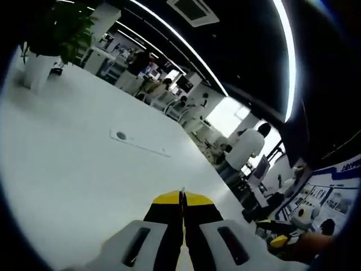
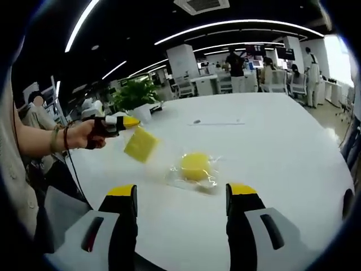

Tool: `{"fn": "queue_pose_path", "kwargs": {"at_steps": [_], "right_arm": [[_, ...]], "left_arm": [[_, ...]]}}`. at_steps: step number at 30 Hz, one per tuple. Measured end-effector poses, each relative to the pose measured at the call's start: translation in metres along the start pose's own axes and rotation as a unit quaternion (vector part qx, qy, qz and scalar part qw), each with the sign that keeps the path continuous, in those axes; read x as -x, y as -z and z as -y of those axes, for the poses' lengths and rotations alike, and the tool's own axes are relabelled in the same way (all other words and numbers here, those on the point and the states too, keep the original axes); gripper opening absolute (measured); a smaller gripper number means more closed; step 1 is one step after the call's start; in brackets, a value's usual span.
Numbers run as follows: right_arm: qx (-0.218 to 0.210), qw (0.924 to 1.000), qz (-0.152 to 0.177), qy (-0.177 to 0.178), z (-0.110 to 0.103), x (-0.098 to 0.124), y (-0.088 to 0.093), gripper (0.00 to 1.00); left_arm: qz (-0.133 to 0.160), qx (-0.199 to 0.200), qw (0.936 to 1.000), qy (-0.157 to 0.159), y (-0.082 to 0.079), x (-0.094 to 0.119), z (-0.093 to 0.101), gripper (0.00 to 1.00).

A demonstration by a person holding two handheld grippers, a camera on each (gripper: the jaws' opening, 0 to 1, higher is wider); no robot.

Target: Compare the silicone blocks by pressing each to a similar depth, holding the contact briefly, and releasing to observe deformation and rebound differences across the visible hardness samples.

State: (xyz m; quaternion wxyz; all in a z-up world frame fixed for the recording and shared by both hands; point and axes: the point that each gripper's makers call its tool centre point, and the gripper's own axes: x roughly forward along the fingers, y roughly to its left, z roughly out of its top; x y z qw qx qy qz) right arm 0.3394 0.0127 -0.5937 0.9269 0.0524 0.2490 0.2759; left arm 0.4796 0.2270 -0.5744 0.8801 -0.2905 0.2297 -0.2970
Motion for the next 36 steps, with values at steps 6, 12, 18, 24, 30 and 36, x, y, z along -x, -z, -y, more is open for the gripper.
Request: {"fn": "queue_pose_path", "kwargs": {"at_steps": [6, 12, 18, 24, 30, 36], "right_arm": [[0.023, 0.9995, 0.005, -0.021, -0.002, 0.0, -0.016, 0.59], [0.058, 0.9971, -0.005, -0.048, -0.006, 0.0, -0.029, 0.59], [0.112, 0.9883, -0.03, -0.098, -0.011, -0.001, -0.045, 0.6], [0.159, 0.9771, -0.05, -0.132, -0.016, -0.009, -0.059, 0.6], [0.209, 0.9609, -0.06, -0.172, -0.029, -0.024, -0.079, 0.61], [0.259, 0.9406, -0.075, -0.206, -0.043, -0.048, -0.097, 0.6]], "left_arm": [[-0.002, -0.026, 0.9996, 0.007, -0.007, 0.007, 0.014, 0.0], [-0.007, -0.052, 0.9984, 0.024, -0.015, 0.01, 0.034, 0.0], [-0.017, -0.084, 0.9951, 0.049, -0.02, 0.009, 0.058, 0.0], [-0.024, -0.107, 0.9915, 0.071, -0.026, 0.009, 0.077, 0.0], [-0.034, -0.127, 0.9872, 0.091, -0.026, 0.008, 0.093, 0.0], [-0.034, -0.142, 0.9842, 0.101, -0.03, 0.005, 0.103, 0.0]]}}
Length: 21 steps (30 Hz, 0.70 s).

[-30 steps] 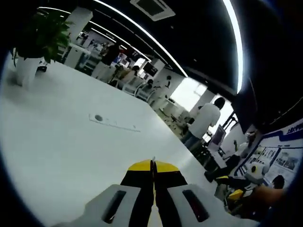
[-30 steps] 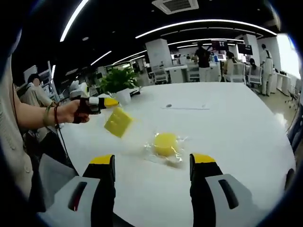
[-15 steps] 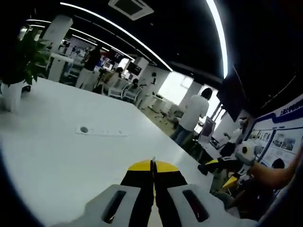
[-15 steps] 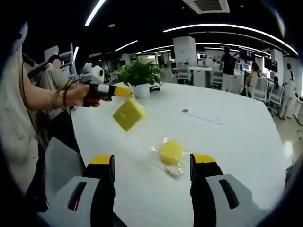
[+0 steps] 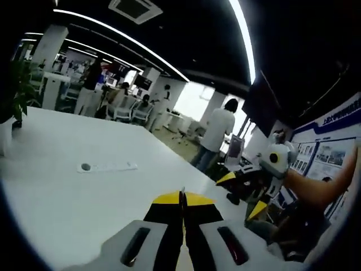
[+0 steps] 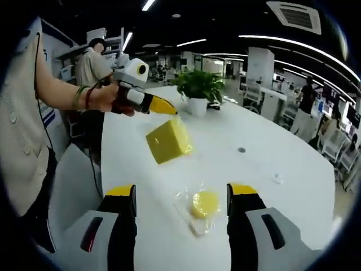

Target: Compare the silicone blocks by pressing each to a similar depth, holding the contact briefly, and releasing to observe deformation and rebound differences across the visible hardness samples.

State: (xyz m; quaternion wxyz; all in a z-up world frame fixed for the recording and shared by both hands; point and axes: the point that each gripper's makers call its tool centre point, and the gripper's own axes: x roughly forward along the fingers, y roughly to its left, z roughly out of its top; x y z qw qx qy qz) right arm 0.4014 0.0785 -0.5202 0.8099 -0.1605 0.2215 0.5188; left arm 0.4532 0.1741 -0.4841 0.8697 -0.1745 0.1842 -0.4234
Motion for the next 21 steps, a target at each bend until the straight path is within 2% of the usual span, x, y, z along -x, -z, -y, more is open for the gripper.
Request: {"fn": "queue_pose_path", "kwargs": {"at_steps": [11, 17, 21], "right_arm": [[0.056, 0.9967, -0.026, -0.053, 0.005, -0.034, -0.022, 0.6], [0.064, 0.9935, -0.038, -0.087, 0.004, -0.055, -0.028, 0.6], [0.071, 0.992, -0.043, -0.095, 0.008, -0.066, -0.03, 0.6]], "left_arm": [[-0.011, -0.019, 0.9997, 0.013, -0.001, -0.005, 0.004, 0.0], [-0.017, -0.026, 0.9993, 0.022, -0.003, -0.008, 0.008, 0.0], [-0.018, -0.026, 0.9991, 0.027, -0.004, -0.011, 0.01, 0.0]]}}
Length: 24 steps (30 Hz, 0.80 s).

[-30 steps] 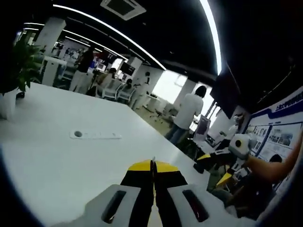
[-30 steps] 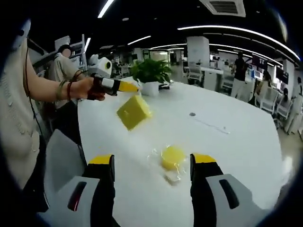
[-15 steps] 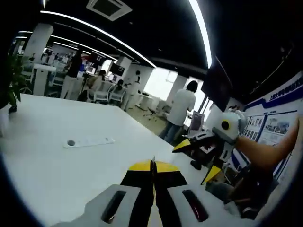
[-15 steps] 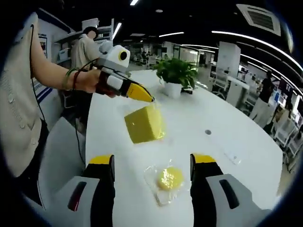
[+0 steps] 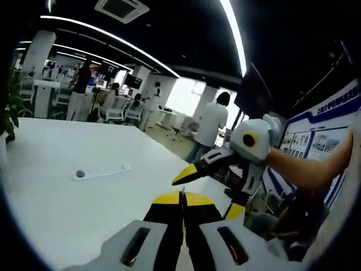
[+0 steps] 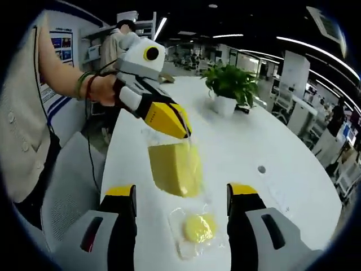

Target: Compare the silicone blocks by pressing each to a similar depth, holding the contact briefly, and releasing to observe deformation and rebound differences across the visible hardness samples.

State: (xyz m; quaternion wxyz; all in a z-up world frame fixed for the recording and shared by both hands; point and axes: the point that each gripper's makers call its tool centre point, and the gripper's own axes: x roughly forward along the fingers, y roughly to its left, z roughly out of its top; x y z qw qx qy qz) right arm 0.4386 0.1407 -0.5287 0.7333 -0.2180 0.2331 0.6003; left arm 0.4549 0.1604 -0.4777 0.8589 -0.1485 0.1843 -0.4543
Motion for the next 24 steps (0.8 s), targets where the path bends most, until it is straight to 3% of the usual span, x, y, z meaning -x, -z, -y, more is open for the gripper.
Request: {"fn": "queue_pose_path", "kwargs": {"at_steps": [3, 11, 24], "right_arm": [[0.014, 0.9997, -0.017, -0.009, 0.003, -0.011, 0.001, 0.6], [0.024, 0.9989, -0.018, -0.036, 0.001, -0.03, -0.007, 0.58], [0.03, 0.9959, -0.045, -0.072, -0.009, -0.048, 0.006, 0.44]], "left_arm": [[-0.003, -0.004, 1.0, 0.007, -0.001, -0.003, 0.005, 0.0], [-0.009, -0.017, 0.9996, 0.02, -0.002, -0.009, 0.012, 0.0], [-0.012, -0.022, 0.9993, 0.028, -0.002, -0.011, 0.011, 0.0]]}}
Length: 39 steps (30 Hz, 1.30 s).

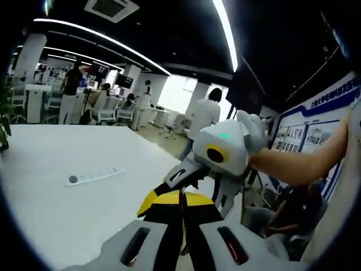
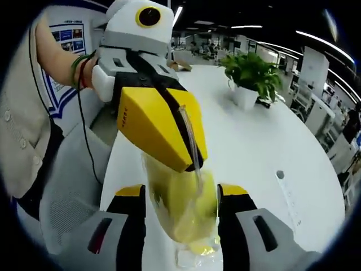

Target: Compare the silicone blocks by pressing each to a similar depth, holding the contact briefly, and releasing to observe deformation and rebound differences across the visible hardness samples.

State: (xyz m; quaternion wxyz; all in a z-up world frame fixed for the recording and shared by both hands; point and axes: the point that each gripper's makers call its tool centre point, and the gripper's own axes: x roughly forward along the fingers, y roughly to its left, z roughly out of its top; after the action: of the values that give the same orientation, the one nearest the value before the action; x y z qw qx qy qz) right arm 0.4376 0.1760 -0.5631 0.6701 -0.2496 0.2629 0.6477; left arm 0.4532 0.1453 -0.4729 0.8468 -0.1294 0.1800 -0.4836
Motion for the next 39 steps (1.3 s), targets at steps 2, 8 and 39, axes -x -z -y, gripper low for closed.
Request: {"fn": "queue_pose_path", "kwargs": {"at_steps": [2, 8, 39], "right_arm": [[0.0, 1.0, 0.0, -0.006, -0.001, -0.002, 0.001, 0.44], [-0.01, 0.9999, -0.007, -0.011, -0.002, -0.003, 0.005, 0.37], [-0.029, 0.9979, -0.047, -0.035, -0.017, -0.002, 0.027, 0.09]], "left_arm": [[-0.004, -0.001, 1.0, 0.0, 0.002, -0.001, -0.002, 0.0], [-0.012, -0.005, 0.9999, 0.009, 0.009, -0.003, 0.001, 0.0], [-0.04, -0.022, 0.9985, 0.032, 0.03, -0.008, 0.014, 0.0]]}}
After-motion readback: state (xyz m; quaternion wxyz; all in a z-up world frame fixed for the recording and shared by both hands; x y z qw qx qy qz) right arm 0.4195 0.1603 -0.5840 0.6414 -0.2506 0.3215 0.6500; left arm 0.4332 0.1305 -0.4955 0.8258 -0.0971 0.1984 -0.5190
